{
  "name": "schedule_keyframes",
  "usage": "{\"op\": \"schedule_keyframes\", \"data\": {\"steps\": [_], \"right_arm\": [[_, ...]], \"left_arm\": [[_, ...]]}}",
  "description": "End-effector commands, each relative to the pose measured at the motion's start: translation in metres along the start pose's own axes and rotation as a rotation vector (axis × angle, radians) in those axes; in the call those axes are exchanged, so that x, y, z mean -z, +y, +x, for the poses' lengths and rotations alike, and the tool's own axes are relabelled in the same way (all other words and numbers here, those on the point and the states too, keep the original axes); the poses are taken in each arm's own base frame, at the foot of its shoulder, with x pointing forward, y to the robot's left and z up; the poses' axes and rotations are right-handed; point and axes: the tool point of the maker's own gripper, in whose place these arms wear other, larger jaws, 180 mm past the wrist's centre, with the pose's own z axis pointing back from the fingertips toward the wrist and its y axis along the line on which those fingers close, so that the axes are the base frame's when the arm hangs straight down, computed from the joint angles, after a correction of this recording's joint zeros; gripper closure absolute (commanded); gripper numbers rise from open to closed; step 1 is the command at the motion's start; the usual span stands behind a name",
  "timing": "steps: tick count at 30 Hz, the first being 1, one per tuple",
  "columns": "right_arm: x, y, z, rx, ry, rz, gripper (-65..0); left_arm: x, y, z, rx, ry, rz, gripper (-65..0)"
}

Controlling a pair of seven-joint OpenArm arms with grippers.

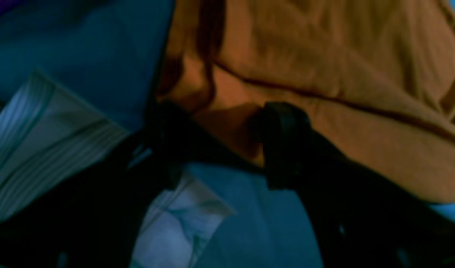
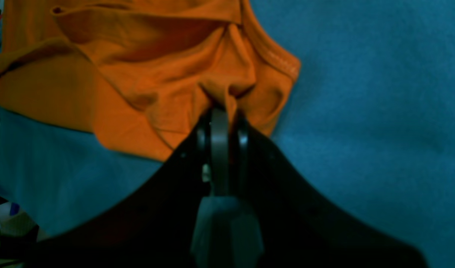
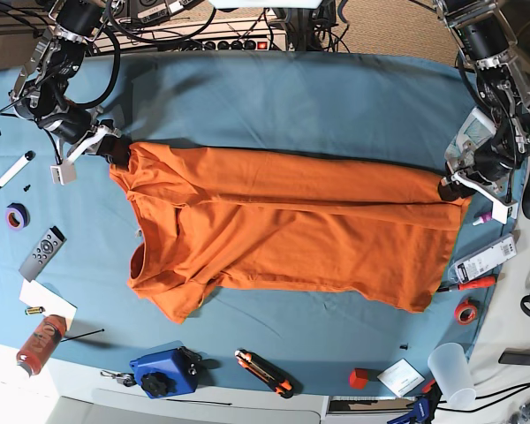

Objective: Layout the t-shirt on the table in an organized manner, then fold the t-shirt properly
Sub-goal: 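Grasp the shirt's shoulder corners with both grippers, then pull the shoulder corners apart with both grippers to smooth the shirt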

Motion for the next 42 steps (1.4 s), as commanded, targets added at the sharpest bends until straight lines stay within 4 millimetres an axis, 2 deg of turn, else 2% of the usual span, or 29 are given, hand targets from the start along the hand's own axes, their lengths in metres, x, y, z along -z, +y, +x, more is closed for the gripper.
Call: {"op": "schedule_keyframes", "data": {"steps": [1,3,4,7,15,17,21,26,31,36,39,42], "right_arm": [[-0.005,-0.005,0.005,-0.023,0.006,-0.021,0.0],[-0.005,-0.005,0.006,-0.023,0.006,-0.022,0.0],[-0.005,-0.005,0.006,-0.024,0.005,-0.022,0.0],[-0.008,-0.008,0.012,-0.033,-0.015,-0.031,0.0],[-0.045,-0.044,0.061,-0.111,-0.096,-0.155,0.0],[-0.055,-0.051,0.071,-0.105,-0.127,-0.179,0.0],[-0.067,-0.061,0.072,-0.078,-0.144,-0.207,0.0],[-0.092,-0.073,0.079,-0.020,-0.225,-0.232,0.0],[-0.101,-0.071,0.060,0.021,-0.171,-0.190,0.0],[-0.107,-0.077,0.023,0.050,-0.087,-0.212,0.0],[-0.111,-0.080,0.004,0.065,-0.045,-0.221,0.0],[-0.114,-0.077,-0.006,0.081,-0.031,-0.204,0.0]], "left_arm": [[-0.002,0.003,0.006,0.008,-0.001,0.015,-32.8],[-0.002,0.003,0.008,0.009,-0.003,0.014,-26.8],[-0.002,0.003,0.008,0.009,-0.001,0.014,-21.6],[-0.002,0.003,0.002,0.010,0.032,0.014,-0.5],[-0.003,0.001,-0.012,0.015,0.106,0.007,0.0],[-0.004,-0.006,-0.015,0.020,0.121,-0.035,0.0],[-0.005,-0.014,-0.026,0.016,0.148,-0.089,0.0],[-0.014,-0.008,-0.050,0.013,0.190,-0.078,0.0],[-0.028,-0.002,-0.076,0.029,0.227,-0.064,0.0],[-0.036,0.000,-0.097,0.033,0.257,-0.067,0.0],[-0.039,0.003,-0.103,0.029,0.272,-0.060,0.0],[-0.039,0.003,-0.106,0.028,0.277,-0.058,0.0]]}}
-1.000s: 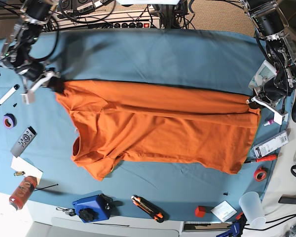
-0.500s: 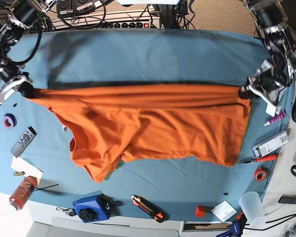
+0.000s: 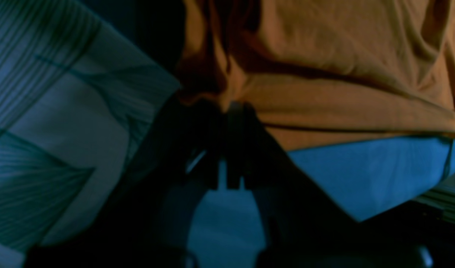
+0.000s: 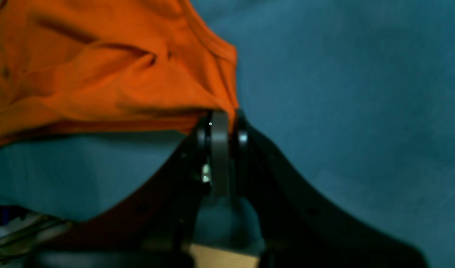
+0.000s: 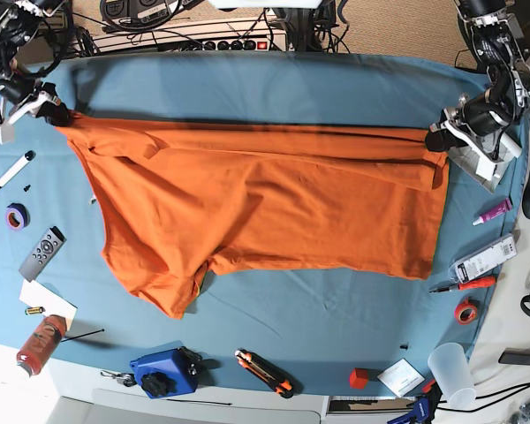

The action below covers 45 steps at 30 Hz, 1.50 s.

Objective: Layout the t-shirt on the table in an organized manner, then fold the t-shirt properly
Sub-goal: 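Pull the shoulder corners apart with both grippers to smooth the shirt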

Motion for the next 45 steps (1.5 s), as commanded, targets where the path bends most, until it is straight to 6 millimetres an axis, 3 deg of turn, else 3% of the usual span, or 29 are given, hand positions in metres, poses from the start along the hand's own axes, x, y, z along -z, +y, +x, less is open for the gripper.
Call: {"op": "schedule_keyframes", "data": {"steps": [1,12,21,32,35,38,42,45], "right_arm": [[-0.010,-0.004,0.014,-0.028,-0.026,-0.013,0.0],[-0.020,-0.008,-0.019,0.000,0.049,-0.015,0.0],[-0.022,0.000,-0.019,0.016,0.025,0.029,0.0],[-0.022,-0.001,-0.018,0.011,0.026,0.026,0.0],[-0.023,-0.001,-0.017,0.009,0.023,0.028,-1.7],[-0.024,0.010,-0.006,0.022,-0.030,0.089,-9.1],[-0.034,0.025,0.022,0.019,-0.127,0.187,-9.1],[-0.048,0.024,0.041,0.005,-0.184,0.201,-9.1]], "left_arm": [[-0.004,0.018,-0.023,0.013,0.111,0.085,0.0],[-0.007,0.024,-0.030,0.022,0.143,0.112,0.0],[-0.022,0.044,-0.044,0.037,0.199,0.173,0.0],[-0.023,0.039,-0.046,0.085,0.213,0.136,0.0],[-0.023,0.029,-0.047,0.083,0.221,0.075,-13.7],[-0.026,0.019,-0.042,0.078,0.195,0.012,-22.8],[-0.043,0.015,-0.023,0.095,0.110,-0.007,-23.2],[-0.067,0.022,-0.004,0.111,0.014,0.043,-23.2]]}}
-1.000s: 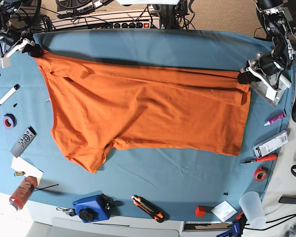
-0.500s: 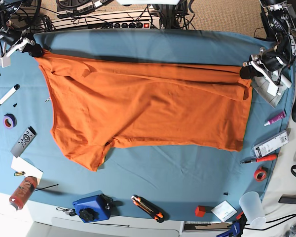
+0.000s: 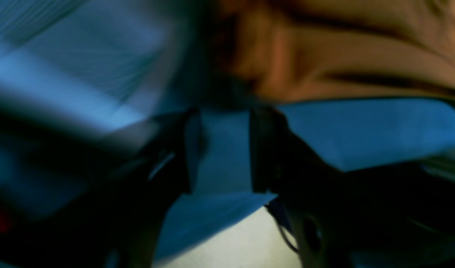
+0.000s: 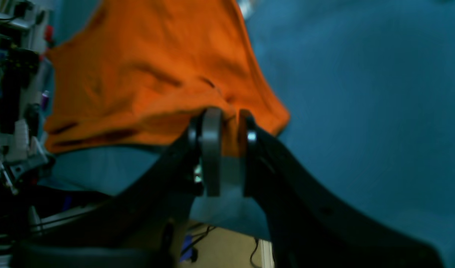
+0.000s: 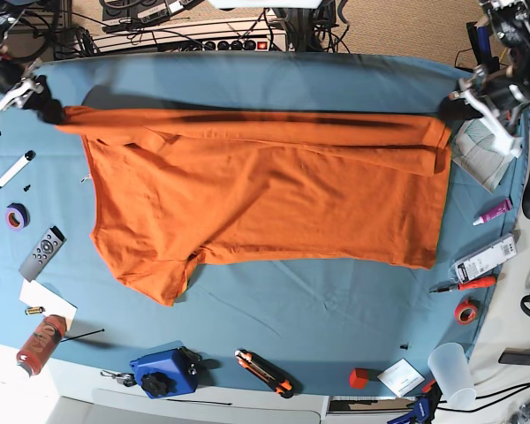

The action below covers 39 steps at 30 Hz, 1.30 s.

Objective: Layout the t-shirt on the table in an organized manner, then fold the t-shirt properly
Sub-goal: 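Pull the shoulder corners apart with both grippers to smooth the shirt, then move the right gripper to the hem corner and grasp it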

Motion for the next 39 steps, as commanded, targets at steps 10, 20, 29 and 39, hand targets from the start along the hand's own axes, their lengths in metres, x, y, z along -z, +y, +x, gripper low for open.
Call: {"op": "schedule_keyframes", "data": {"steps": [10,20,29,39], "right_arm": [[-0.048,-0.013,0.051,-0.039,-0.198,-0.076,-9.1],[-0.008,0.003,0.109,-0.164,-0.232,-0.064,-9.1],[0.082,0.035,0.172,-0.496,-0.186,-0.180,-9.1],[0.176,0.055,0.224,-0.673,-0.091,-0.314,-9.1]], "left_arm": [[-0.048,0.014,0.039,0.042,-0.195,0.099,-23.2],[-0.050,0.005,0.077,0.066,-0.328,0.069,-23.2],[-0.001,-0.045,0.111,0.261,-0.332,0.011,-23.2],[0.031,-0.072,0.134,0.379,-0.292,0.071,-23.2]]}}
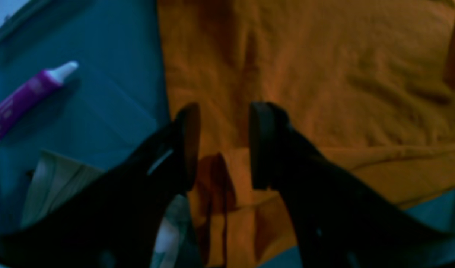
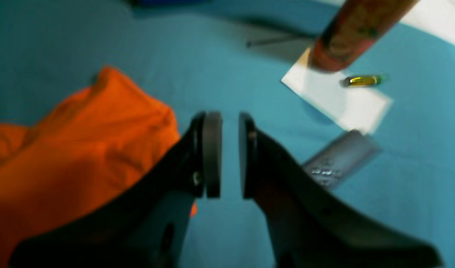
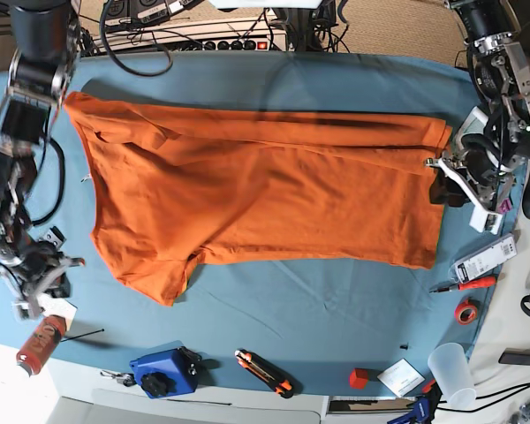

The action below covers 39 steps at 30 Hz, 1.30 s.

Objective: Layout the t-shirt on the table in an organized manner, then fold the t-shirt properly
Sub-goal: 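Move the right gripper to the hem corner and grasp it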

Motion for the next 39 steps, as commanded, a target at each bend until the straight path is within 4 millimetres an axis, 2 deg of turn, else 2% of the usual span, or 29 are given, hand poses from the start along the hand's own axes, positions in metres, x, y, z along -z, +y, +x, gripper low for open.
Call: {"op": "schedule_keyframes", "data": {"steps": [1,3,5,10,16,19,21,23,24,29,33,36,39], "right_arm": [[0.000,-0.011,0.020,0.001,-0.041,-0.016,-9.1],[0.016,-0.007,0.019,0.010,-0.011,0.011,-9.1],[0.029,0.006,0.014,0.013,0.024,0.056,-9.1],[0.053,0.033,-0.023,0.024,0.133,0.071,-9.1],[0.061,0.049,-0.072,0.020,0.214,0.069,-9.1],[0.059,0.050,-0.084,0.018,0.248,0.068,-8.9],[0.056,0.048,-0.091,0.021,0.294,0.057,-4.9],[0.052,0.041,-0.090,0.035,0.325,0.014,0.0],[0.050,0.040,-0.086,0.031,0.325,0.001,0.0],[0.035,0.038,-0.043,-0.042,0.254,-0.031,0.0],[0.015,0.042,-0.020,-0.112,0.226,-0.056,0.0],[-0.001,0.056,-0.019,-0.148,0.219,-0.041,0.0],[-0.016,0.070,-0.032,-0.193,0.231,-0.024,0.0]], "left_arm": [[-0.004,0.002,0.014,0.019,-0.042,0.008,-23.2],[-0.004,0.003,0.014,0.017,-0.041,0.009,-23.2],[-0.004,0.003,0.014,0.017,-0.041,0.008,-23.2],[-0.004,0.003,0.014,0.017,-0.042,0.007,-23.2],[-0.004,0.003,0.014,0.017,-0.041,0.008,-23.2],[-0.004,0.003,0.014,0.017,-0.041,0.007,-23.2],[-0.004,0.003,0.014,0.017,-0.041,0.007,-23.2],[-0.004,0.003,0.014,0.017,-0.042,0.007,-23.2],[-0.004,0.003,0.014,0.017,-0.042,0.007,-23.2],[-0.004,0.003,0.014,0.016,-0.042,0.007,-23.2],[-0.004,0.003,0.014,0.017,-0.042,0.007,-23.2],[-0.004,0.003,0.014,0.017,-0.042,0.007,-23.2],[-0.004,0.003,0.014,0.016,-0.042,0.007,-23.2]]}}
